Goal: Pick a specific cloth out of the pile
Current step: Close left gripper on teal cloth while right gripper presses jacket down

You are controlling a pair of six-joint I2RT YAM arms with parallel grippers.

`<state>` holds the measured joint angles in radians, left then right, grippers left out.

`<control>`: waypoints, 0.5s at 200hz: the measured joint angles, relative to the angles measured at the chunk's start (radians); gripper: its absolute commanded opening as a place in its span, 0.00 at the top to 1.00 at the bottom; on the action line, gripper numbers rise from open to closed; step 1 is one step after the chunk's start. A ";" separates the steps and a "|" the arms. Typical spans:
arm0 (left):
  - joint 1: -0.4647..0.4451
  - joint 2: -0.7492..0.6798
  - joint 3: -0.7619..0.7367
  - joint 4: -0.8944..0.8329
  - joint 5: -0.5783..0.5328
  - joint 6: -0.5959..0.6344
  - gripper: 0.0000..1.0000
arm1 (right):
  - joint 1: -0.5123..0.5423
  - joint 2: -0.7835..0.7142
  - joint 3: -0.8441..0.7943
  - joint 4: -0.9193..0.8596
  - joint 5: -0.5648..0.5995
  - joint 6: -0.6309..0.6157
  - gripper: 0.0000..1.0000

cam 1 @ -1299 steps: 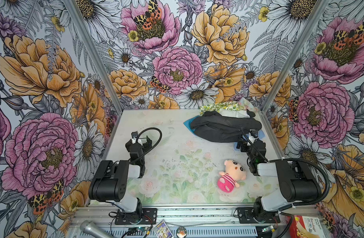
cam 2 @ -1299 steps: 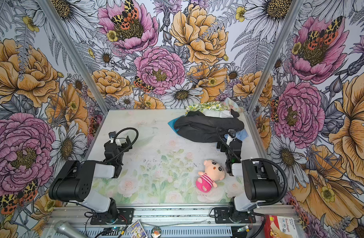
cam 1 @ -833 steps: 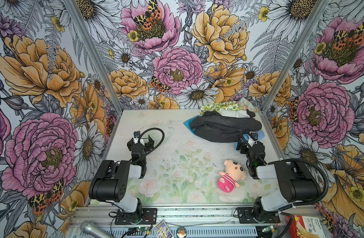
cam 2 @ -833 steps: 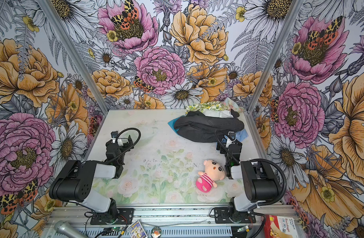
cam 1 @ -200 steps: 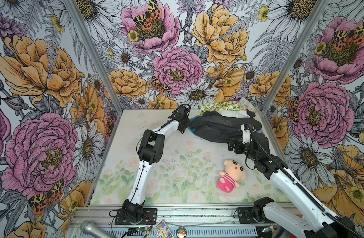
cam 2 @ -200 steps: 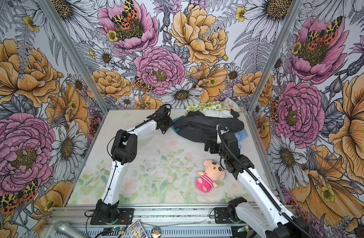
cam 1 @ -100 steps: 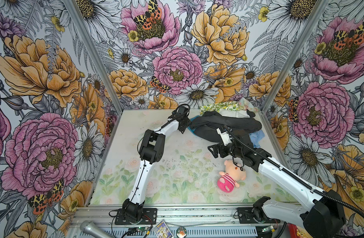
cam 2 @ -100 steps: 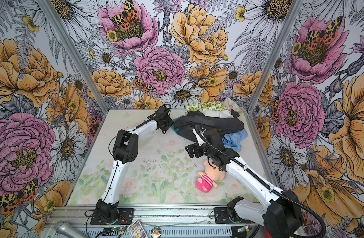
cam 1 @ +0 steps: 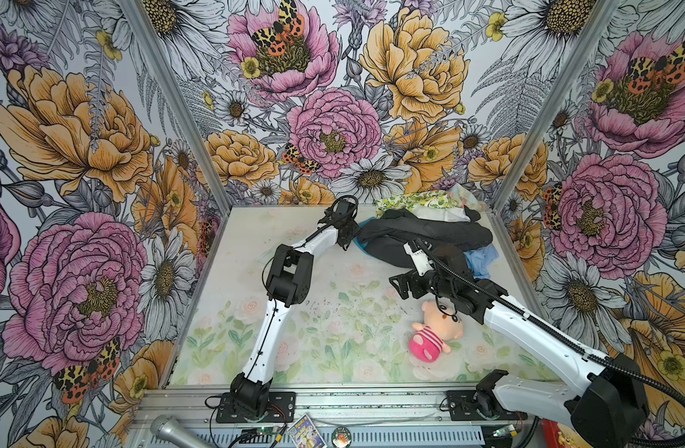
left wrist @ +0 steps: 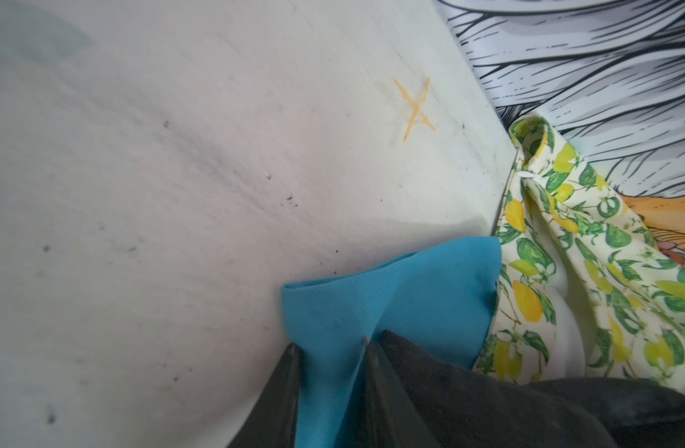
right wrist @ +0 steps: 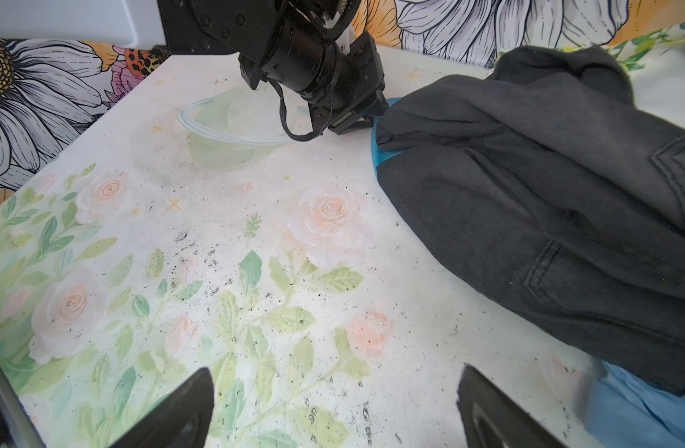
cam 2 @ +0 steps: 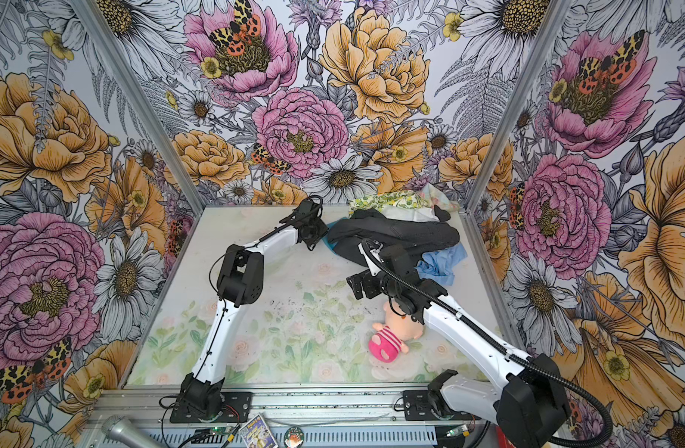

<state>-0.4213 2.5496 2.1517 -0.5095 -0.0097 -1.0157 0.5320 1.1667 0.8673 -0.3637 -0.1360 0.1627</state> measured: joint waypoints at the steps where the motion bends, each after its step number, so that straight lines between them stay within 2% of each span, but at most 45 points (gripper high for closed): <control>1: 0.000 0.000 0.000 0.000 0.000 0.002 0.78 | 0.000 0.000 0.000 0.000 0.001 0.000 0.02; 30: 0.000 0.013 0.004 0.008 -0.004 -0.001 1.00 | 0.000 0.000 0.000 0.000 0.011 0.000 0.02; 100: -0.001 0.025 0.031 0.000 -0.011 0.029 1.00 | 0.000 -0.003 0.000 0.000 0.089 0.000 0.02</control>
<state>-0.4225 2.5744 2.1830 -0.5098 -0.0208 -0.9871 0.5320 1.1641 0.8673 -0.3637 -0.0471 0.1623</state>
